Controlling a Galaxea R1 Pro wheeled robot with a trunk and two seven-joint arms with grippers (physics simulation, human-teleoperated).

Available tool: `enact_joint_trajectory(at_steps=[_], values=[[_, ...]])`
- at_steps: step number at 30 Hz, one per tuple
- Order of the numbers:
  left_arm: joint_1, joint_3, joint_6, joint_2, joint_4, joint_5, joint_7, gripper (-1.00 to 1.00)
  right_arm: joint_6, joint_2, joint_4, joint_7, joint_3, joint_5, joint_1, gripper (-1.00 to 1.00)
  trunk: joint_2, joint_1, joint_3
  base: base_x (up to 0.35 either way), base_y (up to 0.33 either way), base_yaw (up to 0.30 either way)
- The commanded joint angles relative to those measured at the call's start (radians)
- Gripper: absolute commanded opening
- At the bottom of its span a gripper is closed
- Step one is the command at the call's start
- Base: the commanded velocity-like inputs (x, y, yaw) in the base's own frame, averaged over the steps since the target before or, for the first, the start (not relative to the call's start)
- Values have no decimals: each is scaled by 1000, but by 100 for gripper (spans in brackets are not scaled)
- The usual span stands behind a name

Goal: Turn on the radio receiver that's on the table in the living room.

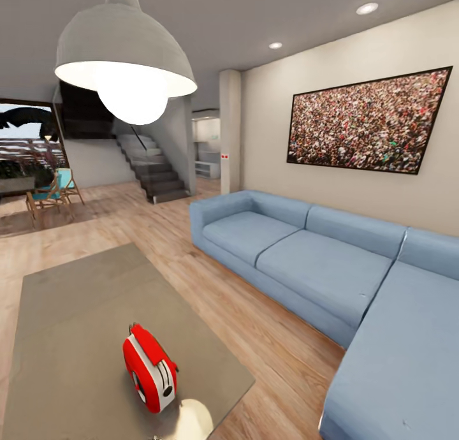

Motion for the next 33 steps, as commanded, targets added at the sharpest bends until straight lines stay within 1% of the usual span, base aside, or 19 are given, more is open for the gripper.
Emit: enact_joint_trajectory(at_steps=[1,33], values=[[0,0,1,0,0,1,0,100,0,1,0,-1,1,1,0,100,0,0,0,8,-5,232],[0,1,1,0,0,1,2,100,-1,2,0,-2,3,4,0,100,0,0,0,1,0,275]])
